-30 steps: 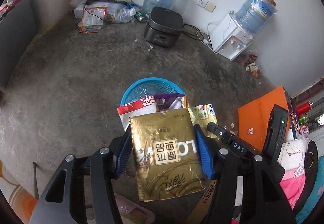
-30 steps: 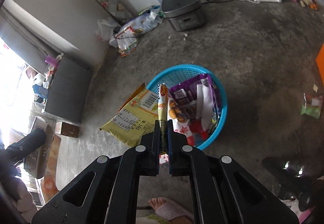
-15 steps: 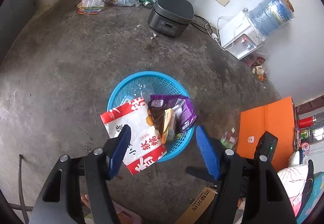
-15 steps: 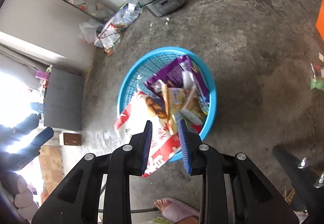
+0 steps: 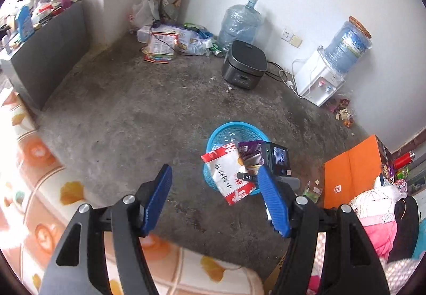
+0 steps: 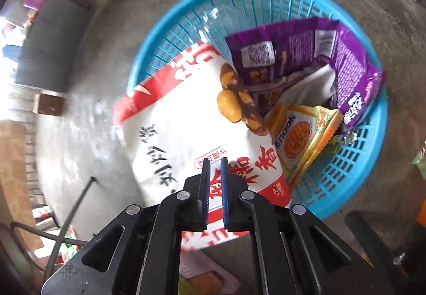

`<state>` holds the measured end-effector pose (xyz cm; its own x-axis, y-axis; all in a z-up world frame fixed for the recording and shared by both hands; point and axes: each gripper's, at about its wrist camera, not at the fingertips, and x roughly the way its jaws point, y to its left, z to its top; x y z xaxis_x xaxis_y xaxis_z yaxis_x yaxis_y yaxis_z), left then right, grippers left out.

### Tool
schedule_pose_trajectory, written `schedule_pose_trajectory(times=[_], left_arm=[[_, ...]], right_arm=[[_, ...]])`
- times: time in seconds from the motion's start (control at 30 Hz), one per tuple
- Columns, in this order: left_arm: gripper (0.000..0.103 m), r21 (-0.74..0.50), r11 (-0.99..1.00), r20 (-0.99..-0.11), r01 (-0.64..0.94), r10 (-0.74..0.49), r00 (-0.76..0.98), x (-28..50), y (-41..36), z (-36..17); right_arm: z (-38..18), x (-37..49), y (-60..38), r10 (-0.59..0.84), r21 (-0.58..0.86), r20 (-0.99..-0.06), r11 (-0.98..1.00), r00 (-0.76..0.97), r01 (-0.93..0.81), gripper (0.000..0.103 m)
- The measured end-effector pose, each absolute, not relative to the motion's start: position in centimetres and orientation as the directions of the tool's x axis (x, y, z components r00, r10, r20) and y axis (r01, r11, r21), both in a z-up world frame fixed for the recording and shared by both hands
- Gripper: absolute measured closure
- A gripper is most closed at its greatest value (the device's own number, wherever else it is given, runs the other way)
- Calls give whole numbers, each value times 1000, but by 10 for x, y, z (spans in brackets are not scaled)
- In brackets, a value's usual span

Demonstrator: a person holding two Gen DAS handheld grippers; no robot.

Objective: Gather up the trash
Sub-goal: 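Push the bags down into the wastebasket with the right gripper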

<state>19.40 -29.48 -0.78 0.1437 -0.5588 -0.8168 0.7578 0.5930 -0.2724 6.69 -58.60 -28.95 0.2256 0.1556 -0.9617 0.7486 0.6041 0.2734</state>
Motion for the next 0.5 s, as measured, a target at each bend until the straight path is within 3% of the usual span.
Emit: schedule_pose_trajectory(times=[0.27,0.5], left_arm=[[38,-237,736,-818,634,-503,280,197,-182,-5],[38,-247,770,-803,589,-502,320,197,-151,-9]], right_arm=[[-359,96,-605,157,94,-988,636,-9,766,100],[-394,101,-602,141,1,-981,683,-131,730,98]])
